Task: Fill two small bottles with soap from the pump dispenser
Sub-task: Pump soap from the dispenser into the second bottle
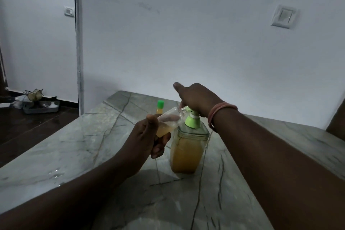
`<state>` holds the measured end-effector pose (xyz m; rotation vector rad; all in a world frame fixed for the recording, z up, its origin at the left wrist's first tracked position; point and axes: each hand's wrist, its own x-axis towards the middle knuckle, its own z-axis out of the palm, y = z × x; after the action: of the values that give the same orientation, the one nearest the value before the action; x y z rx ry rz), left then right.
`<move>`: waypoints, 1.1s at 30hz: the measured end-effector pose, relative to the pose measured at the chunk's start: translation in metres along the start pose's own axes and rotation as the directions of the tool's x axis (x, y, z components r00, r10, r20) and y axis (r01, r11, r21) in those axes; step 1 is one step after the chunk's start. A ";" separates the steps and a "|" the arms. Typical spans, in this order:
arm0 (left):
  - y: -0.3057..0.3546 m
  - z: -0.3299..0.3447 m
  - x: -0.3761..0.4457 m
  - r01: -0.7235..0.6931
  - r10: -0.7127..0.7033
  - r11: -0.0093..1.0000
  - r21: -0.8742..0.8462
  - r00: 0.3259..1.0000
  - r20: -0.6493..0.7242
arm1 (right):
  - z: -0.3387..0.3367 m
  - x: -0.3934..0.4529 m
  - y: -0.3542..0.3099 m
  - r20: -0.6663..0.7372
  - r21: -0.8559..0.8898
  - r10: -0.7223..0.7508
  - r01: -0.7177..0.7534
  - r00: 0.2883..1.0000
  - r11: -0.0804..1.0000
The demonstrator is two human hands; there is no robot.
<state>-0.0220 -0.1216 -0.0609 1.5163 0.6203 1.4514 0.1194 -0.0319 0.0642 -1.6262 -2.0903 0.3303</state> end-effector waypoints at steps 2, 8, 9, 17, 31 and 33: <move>-0.002 -0.001 -0.001 -0.004 0.004 1.000 -0.007 1.000 -0.001 | 0.005 0.000 0.004 -0.007 0.012 0.023 -0.023 1.000 1.000; -0.001 -0.002 0.001 0.002 -0.002 1.000 -0.013 1.000 -0.007 | 0.002 0.000 -0.001 0.027 -0.031 0.043 -0.042 0.999 0.999; -0.001 -0.001 0.001 0.003 -0.004 1.000 -0.009 1.000 -0.008 | 0.000 0.001 -0.003 0.022 -0.053 0.038 -0.037 0.999 0.998; -0.004 -0.005 0.003 0.012 -0.012 1.000 -0.022 1.000 -0.009 | 0.009 0.006 0.007 -0.032 0.040 0.050 -0.049 0.998 0.998; -0.003 -0.003 0.003 0.010 -0.010 1.000 -0.020 1.000 -0.004 | 0.005 -0.001 0.003 -0.036 0.077 0.066 -0.063 0.997 0.995; -0.004 -0.004 0.002 0.007 -0.007 1.000 -0.026 1.000 -0.003 | 0.007 -0.004 0.004 -0.020 0.055 0.074 -0.073 0.997 0.996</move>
<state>-0.0247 -0.1175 -0.0636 1.4905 0.6055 1.4521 0.1202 -0.0337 0.0559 -1.6707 -1.9914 0.3875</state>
